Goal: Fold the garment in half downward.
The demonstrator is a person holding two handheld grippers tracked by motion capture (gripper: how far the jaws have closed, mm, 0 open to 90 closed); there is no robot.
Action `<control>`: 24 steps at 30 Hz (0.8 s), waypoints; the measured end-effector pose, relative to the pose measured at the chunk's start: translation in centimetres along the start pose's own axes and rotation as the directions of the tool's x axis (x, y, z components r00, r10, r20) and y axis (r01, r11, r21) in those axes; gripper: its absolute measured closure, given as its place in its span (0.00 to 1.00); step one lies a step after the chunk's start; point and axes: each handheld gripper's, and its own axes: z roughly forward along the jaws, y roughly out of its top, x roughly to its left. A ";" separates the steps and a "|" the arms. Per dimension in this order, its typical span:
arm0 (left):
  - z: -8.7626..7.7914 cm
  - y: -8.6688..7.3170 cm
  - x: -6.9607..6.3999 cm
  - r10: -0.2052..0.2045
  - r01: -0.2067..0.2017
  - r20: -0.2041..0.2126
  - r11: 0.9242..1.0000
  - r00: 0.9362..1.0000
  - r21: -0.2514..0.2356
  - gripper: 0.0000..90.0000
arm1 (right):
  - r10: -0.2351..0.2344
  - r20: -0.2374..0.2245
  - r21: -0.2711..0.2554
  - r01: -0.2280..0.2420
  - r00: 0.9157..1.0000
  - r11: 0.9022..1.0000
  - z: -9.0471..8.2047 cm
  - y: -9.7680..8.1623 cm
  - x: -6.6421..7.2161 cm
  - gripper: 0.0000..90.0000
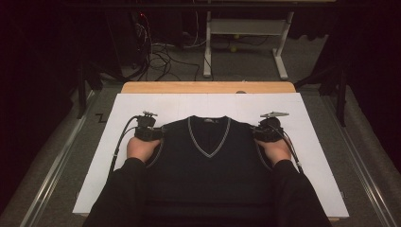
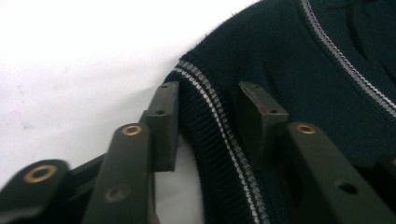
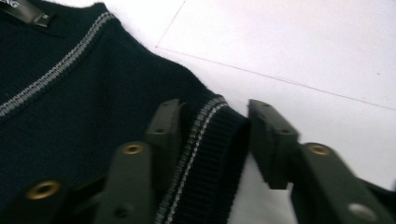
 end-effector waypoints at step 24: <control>-7.8 5.4 -1.2 0.071 -0.079 -0.036 0.916 0.997 -0.394 0.81 | -0.067 0.085 -0.329 0.092 0.994 0.940 -6.8 6.3 0.1 0.88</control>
